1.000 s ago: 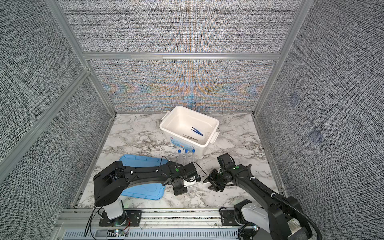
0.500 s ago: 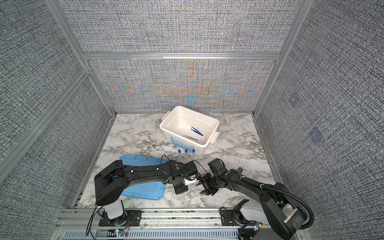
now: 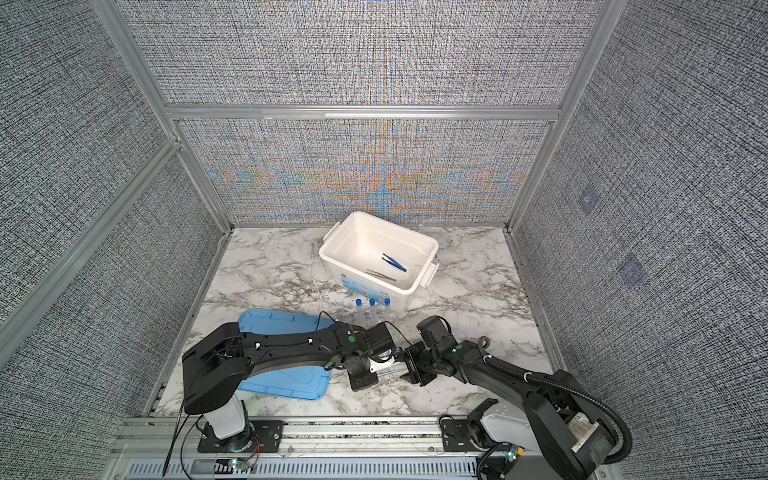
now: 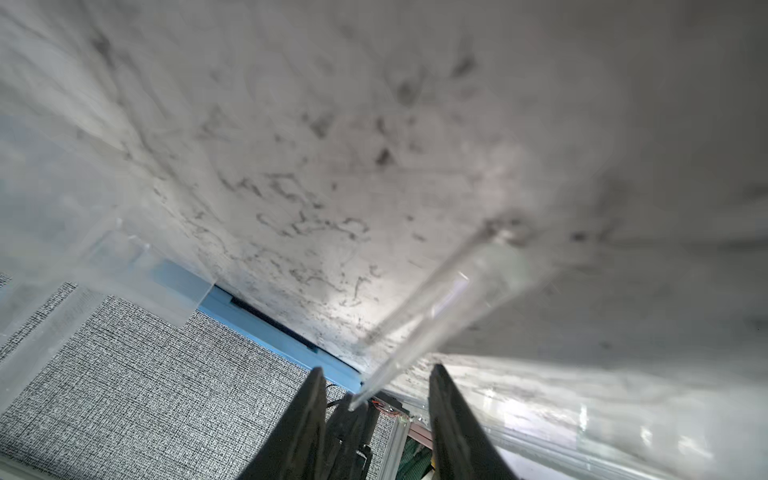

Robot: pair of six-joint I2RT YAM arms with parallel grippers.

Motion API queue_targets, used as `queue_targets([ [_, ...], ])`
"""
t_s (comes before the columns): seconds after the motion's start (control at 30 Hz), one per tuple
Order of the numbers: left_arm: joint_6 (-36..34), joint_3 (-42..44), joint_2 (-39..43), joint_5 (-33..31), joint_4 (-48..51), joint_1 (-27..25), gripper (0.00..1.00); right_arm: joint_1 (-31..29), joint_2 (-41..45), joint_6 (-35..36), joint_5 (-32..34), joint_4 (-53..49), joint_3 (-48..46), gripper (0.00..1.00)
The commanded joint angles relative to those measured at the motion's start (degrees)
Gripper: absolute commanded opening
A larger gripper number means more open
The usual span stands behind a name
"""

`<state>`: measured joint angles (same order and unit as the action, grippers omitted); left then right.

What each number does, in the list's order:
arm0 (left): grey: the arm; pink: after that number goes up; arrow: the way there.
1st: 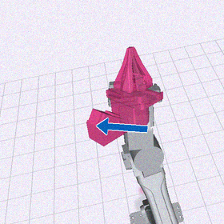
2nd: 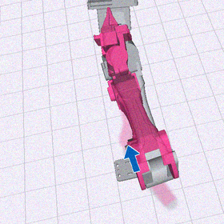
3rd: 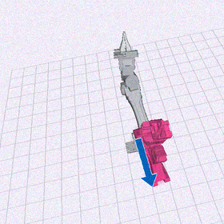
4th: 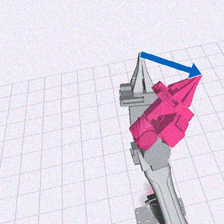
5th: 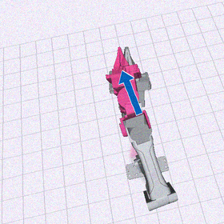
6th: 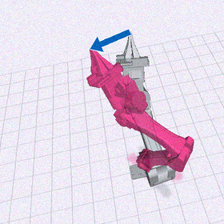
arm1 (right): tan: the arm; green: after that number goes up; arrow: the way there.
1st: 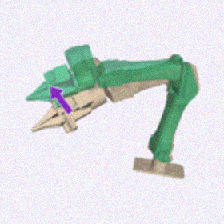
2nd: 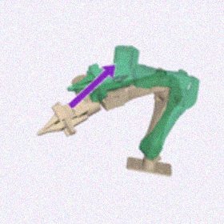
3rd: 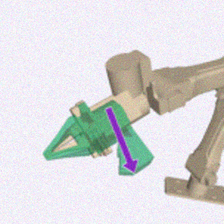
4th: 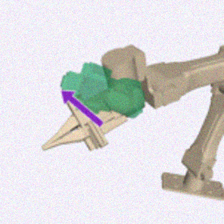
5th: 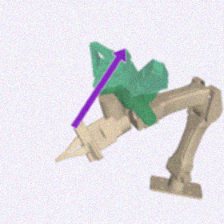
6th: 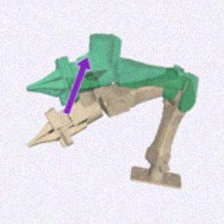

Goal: Organize the chemistry lab equipment
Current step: 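Bring the right gripper to the glass rod held by the left gripper, then close the right gripper on the glass rod while the left gripper opens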

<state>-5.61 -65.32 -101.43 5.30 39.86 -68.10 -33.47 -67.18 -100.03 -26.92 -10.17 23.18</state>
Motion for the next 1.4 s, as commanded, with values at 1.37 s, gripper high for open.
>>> queue_targets([
  [1.37,2.9,4.5,5.3,4.3,-11.1,0.8,0.11,0.4,-4.4,-2.0,5.9,-4.7,3.1,0.09],
])
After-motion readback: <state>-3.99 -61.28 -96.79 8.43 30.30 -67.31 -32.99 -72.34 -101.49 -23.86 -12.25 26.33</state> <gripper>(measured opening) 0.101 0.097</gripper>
